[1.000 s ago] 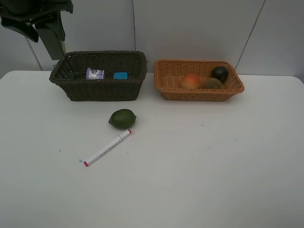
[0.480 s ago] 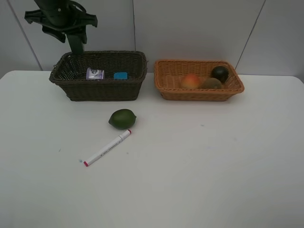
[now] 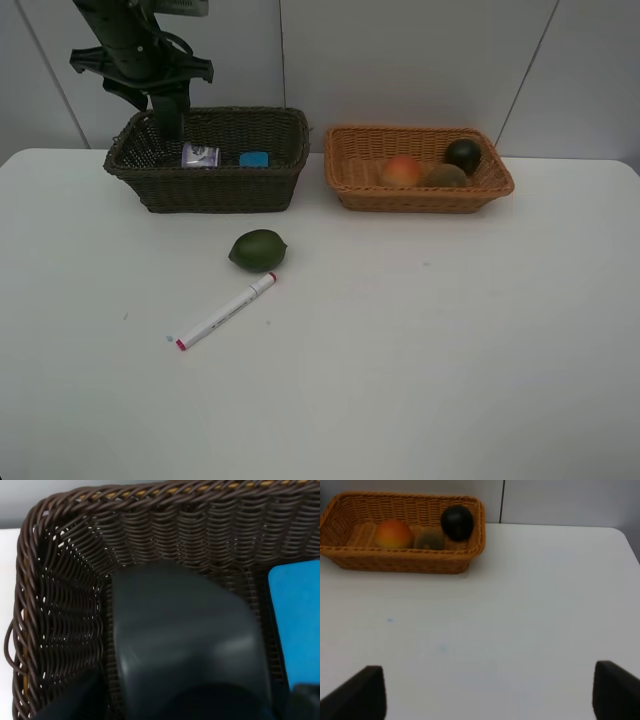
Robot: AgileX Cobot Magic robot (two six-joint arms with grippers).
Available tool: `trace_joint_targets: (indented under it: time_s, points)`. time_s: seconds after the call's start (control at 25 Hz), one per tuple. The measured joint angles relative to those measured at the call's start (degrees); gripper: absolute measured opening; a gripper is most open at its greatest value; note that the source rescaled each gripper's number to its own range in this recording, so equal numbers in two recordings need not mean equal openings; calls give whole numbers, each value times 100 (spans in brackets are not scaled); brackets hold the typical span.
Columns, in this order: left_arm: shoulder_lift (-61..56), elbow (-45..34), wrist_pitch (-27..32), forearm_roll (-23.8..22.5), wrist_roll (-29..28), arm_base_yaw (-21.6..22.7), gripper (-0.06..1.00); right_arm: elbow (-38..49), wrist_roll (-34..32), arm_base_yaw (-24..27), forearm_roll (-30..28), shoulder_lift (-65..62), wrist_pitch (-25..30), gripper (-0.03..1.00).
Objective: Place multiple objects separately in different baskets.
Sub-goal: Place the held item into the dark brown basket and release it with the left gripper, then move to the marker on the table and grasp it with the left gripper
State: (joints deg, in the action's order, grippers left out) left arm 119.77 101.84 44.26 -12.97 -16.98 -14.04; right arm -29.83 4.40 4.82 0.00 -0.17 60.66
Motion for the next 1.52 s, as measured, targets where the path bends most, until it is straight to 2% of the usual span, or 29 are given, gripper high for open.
trace_joint_targets:
  time_s: [0.16,0.2,0.24,0.28,0.32,0.4,1.12,1.36,1.52]
  points:
    - [0,0,107,0,84,0,72,0,0,0,0,0,0,100]
    - [0,0,133,-7,66,0,75,0,0,0,0,0,0,100]
    - [-6,0,138,-12,32,0,82,0,0,0,0,0,0,100]
    - [-6,0,138,-12,32,0,82,0,0,0,0,0,0,100]
    - [-18,0,165,-17,-8,0,91,0,0,0,0,0,0,100]
    - [-25,10,193,-18,-73,0,98,0,0,0,0,0,0,100]
    - [-35,17,493,34,-101,0,98,0,0,0,0,0,0,100]
    - [-144,17,511,356,4,0,98,0,0,0,0,0,0,100]
    - [-607,17,805,723,318,-81,99,0,0,0,0,0,0,100]
